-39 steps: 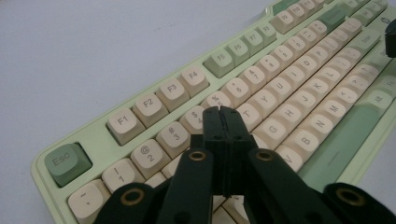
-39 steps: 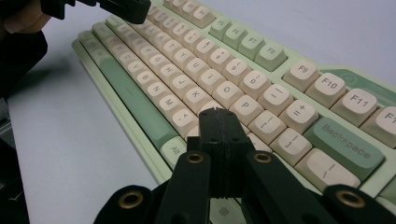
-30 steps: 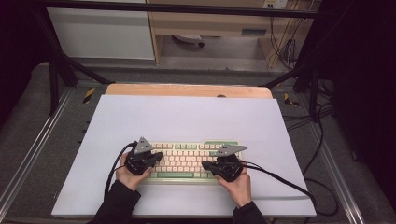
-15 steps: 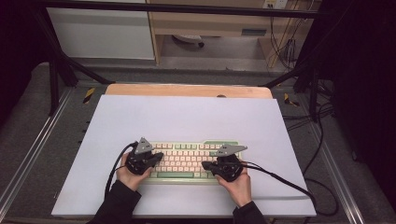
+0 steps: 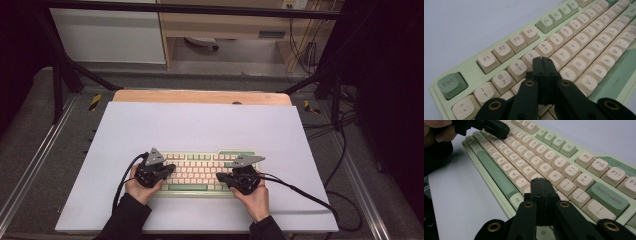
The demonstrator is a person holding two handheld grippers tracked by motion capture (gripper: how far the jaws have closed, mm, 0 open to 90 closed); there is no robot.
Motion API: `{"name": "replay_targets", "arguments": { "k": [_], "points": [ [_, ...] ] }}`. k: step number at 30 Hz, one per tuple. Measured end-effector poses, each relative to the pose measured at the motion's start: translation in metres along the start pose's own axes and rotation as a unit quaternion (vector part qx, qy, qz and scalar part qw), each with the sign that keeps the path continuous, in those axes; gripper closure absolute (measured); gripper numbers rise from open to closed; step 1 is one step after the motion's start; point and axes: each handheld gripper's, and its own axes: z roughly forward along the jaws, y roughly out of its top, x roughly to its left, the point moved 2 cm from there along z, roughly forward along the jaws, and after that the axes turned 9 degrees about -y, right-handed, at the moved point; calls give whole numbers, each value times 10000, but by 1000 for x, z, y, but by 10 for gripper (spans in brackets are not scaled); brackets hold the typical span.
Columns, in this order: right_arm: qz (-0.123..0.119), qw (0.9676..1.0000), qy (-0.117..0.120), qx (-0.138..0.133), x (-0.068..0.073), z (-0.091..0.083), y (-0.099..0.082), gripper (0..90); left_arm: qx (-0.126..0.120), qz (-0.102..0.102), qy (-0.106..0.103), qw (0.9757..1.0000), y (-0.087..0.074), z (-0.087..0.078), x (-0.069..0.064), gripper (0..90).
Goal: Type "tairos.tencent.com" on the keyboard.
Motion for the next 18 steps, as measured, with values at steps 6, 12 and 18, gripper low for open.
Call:
{"name": "replay_targets", "arguments": {
  "k": [6, 12, 18],
  "points": [
    [-1, 10000, 1, 8, 0, -1, 0, 900, -86, 35, -23, 10000, 1, -5, -2, 900],
    [-2, 10000, -6, -36, 0, -2, 1, 900, -169, 57, -80, 9998, 0, -14, -4, 900],
    [43, 10000, 41, -47, 1, -1, 2, 900, -220, 36, -104, 9997, -4, -23, -4, 900]
  ]
}}
